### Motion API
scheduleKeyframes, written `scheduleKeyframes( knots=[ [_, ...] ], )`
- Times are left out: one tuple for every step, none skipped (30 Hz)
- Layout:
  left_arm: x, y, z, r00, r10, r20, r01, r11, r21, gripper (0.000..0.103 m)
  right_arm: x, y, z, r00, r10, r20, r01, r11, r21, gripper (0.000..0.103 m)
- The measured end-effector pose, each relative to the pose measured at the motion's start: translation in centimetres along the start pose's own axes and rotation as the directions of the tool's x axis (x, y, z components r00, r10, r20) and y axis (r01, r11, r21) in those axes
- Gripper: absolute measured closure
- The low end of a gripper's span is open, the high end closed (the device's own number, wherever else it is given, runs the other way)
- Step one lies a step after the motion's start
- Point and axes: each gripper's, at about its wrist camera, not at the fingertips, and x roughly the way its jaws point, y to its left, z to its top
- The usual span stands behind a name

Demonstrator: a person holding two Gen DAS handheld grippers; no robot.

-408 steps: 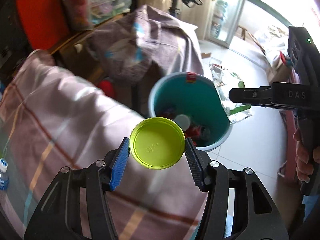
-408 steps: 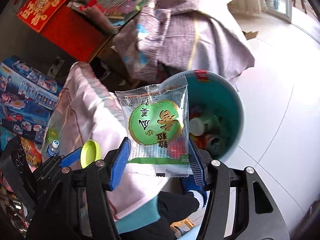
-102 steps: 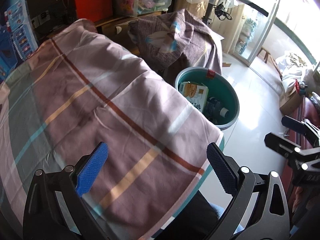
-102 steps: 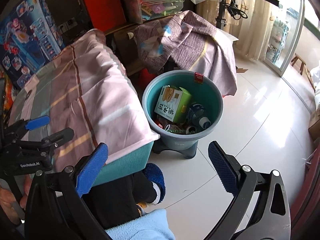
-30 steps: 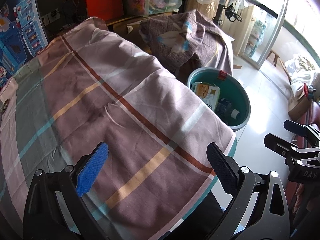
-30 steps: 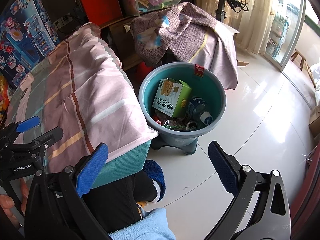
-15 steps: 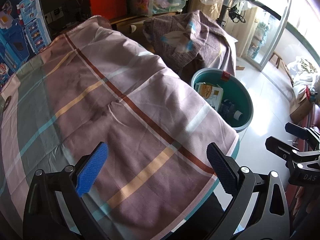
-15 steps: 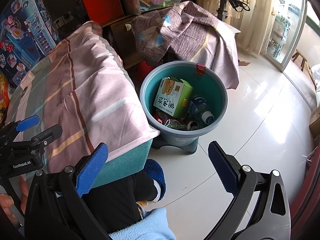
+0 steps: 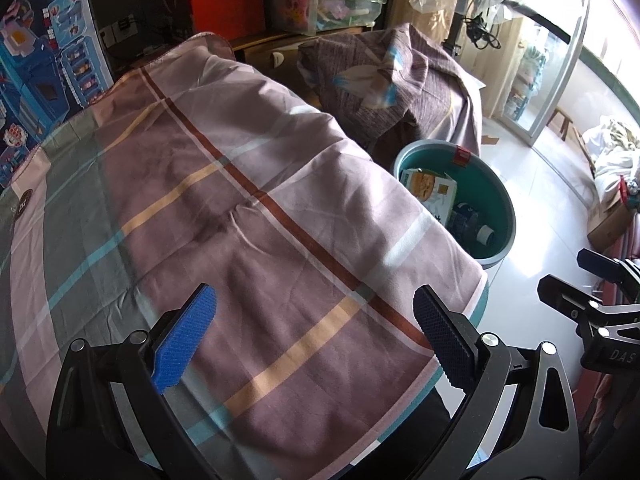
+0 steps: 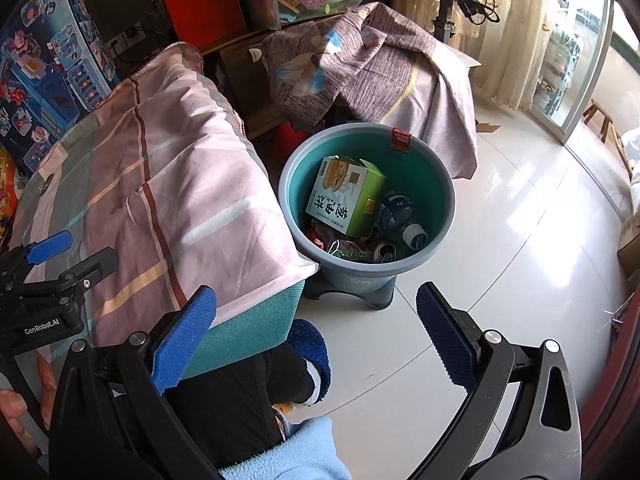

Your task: Collect trash

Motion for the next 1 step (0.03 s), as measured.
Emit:
scheduleKeyframes(
  knots=[
    [0.04, 0.02, -0.02, 1.0, 0.004, -0.001, -0.004, 1.0, -0.002, 0.004, 0.0, 0.05, 0.05, 1.0, -0.001, 0.0, 0.001, 1.0, -0.001, 0.007]
  ],
)
